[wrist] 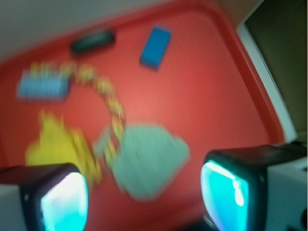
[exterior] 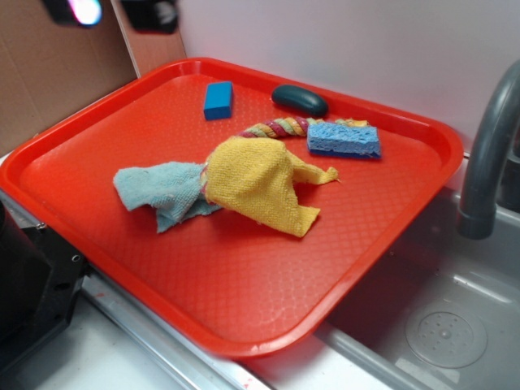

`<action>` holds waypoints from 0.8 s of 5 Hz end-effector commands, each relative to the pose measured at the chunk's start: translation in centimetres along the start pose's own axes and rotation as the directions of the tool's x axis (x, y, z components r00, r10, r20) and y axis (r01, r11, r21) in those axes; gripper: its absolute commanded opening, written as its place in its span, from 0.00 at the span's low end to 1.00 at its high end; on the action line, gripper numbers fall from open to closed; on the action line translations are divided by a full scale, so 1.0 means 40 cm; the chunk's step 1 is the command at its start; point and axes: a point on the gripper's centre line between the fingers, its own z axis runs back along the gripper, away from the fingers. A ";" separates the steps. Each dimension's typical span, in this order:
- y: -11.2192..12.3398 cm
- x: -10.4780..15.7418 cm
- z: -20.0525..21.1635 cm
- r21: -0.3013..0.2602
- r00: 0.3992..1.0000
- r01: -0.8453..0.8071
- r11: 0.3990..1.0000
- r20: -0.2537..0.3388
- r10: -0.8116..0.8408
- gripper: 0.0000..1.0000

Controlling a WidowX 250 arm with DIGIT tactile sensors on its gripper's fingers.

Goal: Grab the multicolored rope.

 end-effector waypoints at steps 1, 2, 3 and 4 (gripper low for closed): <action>-0.015 0.071 -0.085 -0.071 1.000 0.019 0.997 0.010 -0.019 1.00; -0.015 0.071 -0.085 -0.071 1.000 0.019 0.997 0.010 -0.019 1.00; -0.041 0.082 -0.215 0.036 0.996 -0.001 0.999 -0.086 0.005 1.00; -0.069 0.086 -0.310 0.106 0.991 0.045 0.993 -0.127 -0.032 1.00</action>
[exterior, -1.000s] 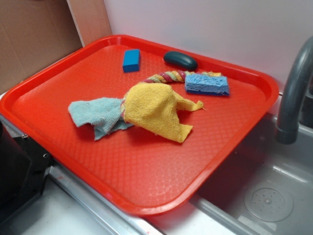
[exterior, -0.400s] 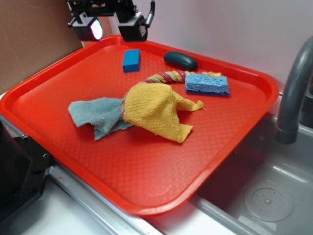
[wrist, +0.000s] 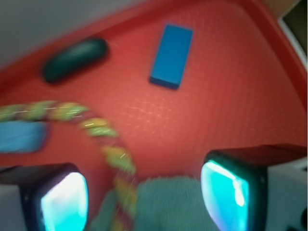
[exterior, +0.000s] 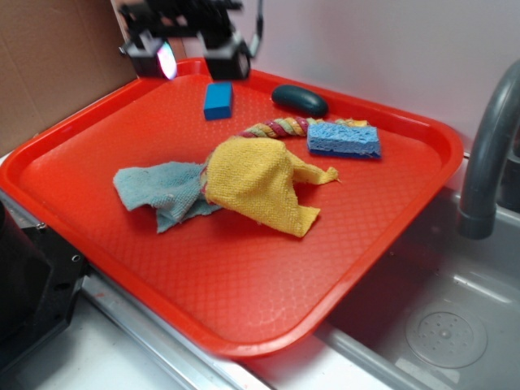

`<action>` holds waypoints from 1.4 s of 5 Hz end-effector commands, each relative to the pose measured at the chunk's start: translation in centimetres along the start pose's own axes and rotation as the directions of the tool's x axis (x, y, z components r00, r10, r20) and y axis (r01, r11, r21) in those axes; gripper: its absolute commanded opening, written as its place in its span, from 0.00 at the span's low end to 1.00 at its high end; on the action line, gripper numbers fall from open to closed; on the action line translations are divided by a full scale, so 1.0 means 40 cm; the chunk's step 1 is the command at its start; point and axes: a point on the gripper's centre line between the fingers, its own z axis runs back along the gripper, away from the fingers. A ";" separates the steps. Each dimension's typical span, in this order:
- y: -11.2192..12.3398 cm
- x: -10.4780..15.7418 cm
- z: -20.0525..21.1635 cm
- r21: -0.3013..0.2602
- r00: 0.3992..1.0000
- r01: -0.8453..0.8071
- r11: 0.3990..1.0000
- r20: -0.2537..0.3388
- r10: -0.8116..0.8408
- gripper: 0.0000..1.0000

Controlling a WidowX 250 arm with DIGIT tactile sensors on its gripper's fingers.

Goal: Grab the multicolored rope.

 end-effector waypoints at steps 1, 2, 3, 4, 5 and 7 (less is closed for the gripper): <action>-0.047 0.045 -0.083 0.043 0.998 0.056 0.998 0.001 -0.056 1.00; -0.046 0.051 -0.070 0.049 0.998 0.053 0.997 0.013 -0.053 0.00; -0.019 0.034 -0.025 0.022 0.998 0.027 0.999 0.056 -0.028 0.00; 0.028 -0.009 0.079 0.002 0.994 -0.044 0.999 0.105 0.044 0.00; 0.042 -0.049 0.202 0.019 0.974 -0.110 0.994 0.200 0.104 0.00; 0.031 -0.046 0.216 -0.032 0.975 -0.086 0.996 0.204 0.090 1.00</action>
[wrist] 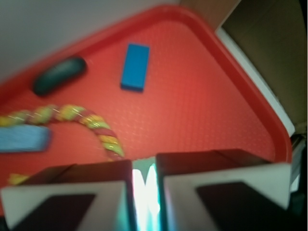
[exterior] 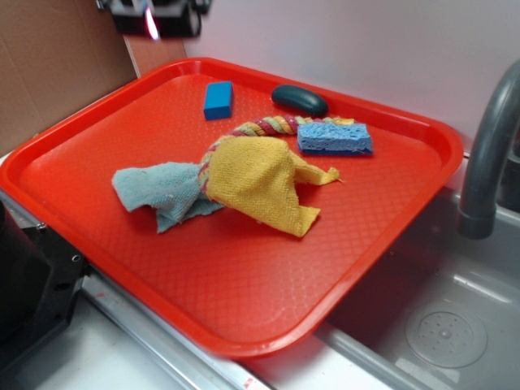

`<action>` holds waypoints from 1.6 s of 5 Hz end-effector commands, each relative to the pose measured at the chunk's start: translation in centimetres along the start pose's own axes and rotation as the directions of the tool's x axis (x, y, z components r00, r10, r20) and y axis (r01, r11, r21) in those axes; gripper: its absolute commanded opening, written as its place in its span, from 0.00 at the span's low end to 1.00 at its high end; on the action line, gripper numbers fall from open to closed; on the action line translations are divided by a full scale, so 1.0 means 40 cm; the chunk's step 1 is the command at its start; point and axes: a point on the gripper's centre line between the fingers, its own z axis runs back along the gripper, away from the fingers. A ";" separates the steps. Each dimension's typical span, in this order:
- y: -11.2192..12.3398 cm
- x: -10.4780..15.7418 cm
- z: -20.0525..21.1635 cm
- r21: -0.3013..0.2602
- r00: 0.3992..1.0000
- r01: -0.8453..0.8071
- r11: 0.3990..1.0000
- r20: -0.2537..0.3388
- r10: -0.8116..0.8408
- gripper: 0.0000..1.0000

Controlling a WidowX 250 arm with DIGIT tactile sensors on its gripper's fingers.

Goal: Grab the multicolored rope.

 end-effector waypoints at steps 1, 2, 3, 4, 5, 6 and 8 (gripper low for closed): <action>-0.021 -0.024 -0.175 -0.023 0.998 0.012 1.000 -0.057 -0.013 1.00; -0.023 -0.025 -0.237 -0.061 0.996 0.015 0.998 -0.088 -0.021 1.00; -0.013 -0.036 -0.323 -0.132 0.991 0.027 0.991 -0.128 -0.044 1.00; -0.029 -0.040 -0.402 -0.146 0.978 0.075 0.986 -0.180 -0.101 1.00; -0.045 -0.057 -0.438 -0.150 0.971 0.085 0.985 -0.208 -0.115 0.82; -0.044 -0.059 -0.436 -0.125 0.968 0.115 0.985 -0.210 -0.140 0.00; -0.027 -0.040 -0.357 -0.033 0.973 0.125 0.992 -0.191 -0.129 0.00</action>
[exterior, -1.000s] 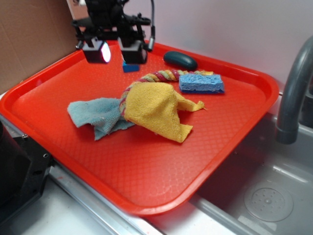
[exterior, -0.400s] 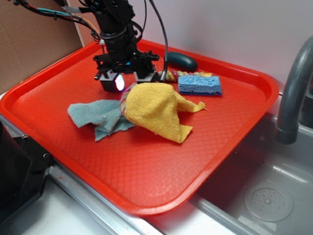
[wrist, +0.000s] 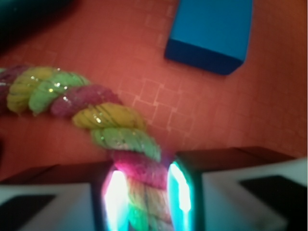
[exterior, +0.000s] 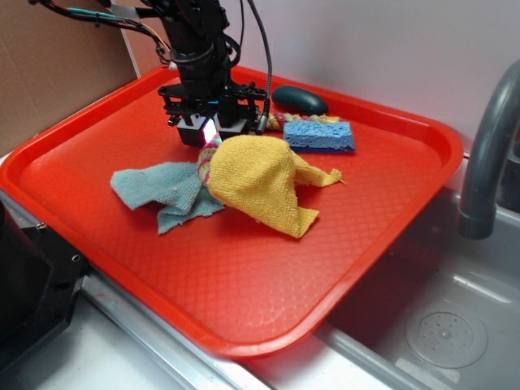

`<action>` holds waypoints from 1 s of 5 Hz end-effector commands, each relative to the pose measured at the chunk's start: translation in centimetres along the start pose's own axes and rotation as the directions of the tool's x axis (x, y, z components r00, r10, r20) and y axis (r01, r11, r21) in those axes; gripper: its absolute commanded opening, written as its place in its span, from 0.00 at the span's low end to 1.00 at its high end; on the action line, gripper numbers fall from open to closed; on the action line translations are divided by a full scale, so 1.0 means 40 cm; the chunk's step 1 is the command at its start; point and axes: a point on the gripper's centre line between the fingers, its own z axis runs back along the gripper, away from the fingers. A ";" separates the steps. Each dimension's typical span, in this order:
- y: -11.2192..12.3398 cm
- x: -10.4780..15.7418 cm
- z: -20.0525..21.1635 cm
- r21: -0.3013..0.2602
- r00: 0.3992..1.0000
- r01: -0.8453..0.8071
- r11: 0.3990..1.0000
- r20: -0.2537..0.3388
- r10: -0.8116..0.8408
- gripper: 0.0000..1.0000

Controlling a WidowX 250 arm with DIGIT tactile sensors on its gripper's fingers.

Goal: Grab the multicolored rope.

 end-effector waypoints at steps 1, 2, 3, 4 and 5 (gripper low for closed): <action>-0.023 -0.031 0.181 0.081 0.995 -0.079 0.994 0.063 0.074 0.00; -0.028 -0.038 0.305 0.076 0.979 -0.125 0.989 0.172 0.111 0.00; -0.044 -0.040 0.430 0.091 0.968 -0.158 0.983 0.210 0.136 0.00; -0.044 -0.058 0.554 0.055 0.942 -0.235 0.971 0.260 0.213 0.00; 0.030 -0.109 0.628 0.013 0.864 -0.424 0.906 0.307 0.400 0.00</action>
